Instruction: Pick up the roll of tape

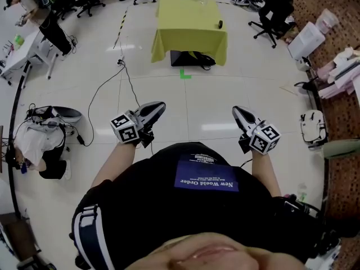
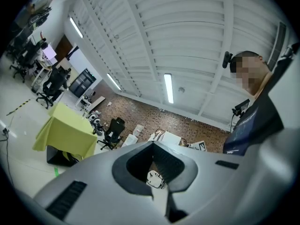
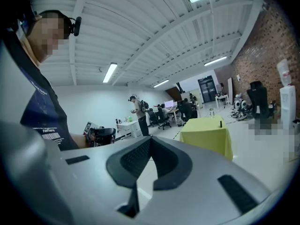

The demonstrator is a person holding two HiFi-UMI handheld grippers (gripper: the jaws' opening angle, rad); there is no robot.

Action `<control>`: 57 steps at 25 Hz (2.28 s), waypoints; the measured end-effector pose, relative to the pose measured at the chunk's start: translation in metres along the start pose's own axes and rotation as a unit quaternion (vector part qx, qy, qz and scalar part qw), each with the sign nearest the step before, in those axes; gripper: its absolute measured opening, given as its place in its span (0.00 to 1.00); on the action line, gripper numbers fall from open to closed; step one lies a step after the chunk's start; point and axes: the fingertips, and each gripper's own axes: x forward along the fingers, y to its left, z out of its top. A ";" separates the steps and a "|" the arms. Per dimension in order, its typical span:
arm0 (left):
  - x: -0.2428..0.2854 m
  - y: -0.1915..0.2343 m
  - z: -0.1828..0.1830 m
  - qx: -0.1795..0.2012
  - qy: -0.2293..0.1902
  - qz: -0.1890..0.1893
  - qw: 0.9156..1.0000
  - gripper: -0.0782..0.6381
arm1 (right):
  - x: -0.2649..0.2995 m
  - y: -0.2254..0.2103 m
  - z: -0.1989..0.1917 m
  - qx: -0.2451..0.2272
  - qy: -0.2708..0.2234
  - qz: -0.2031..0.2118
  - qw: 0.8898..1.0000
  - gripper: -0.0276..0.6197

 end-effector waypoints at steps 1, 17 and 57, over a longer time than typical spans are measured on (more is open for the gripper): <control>0.000 0.010 0.002 -0.005 -0.002 0.002 1.000 0.12 | 0.008 -0.004 0.001 0.003 0.002 0.000 1.000 0.02; 0.156 0.105 0.022 -0.004 -0.026 0.071 0.997 0.12 | 0.063 -0.206 0.039 0.003 0.014 0.061 0.998 0.02; 0.379 0.458 0.183 -0.010 0.038 -0.040 0.998 0.12 | 0.325 -0.479 0.159 0.010 0.000 -0.039 0.999 0.02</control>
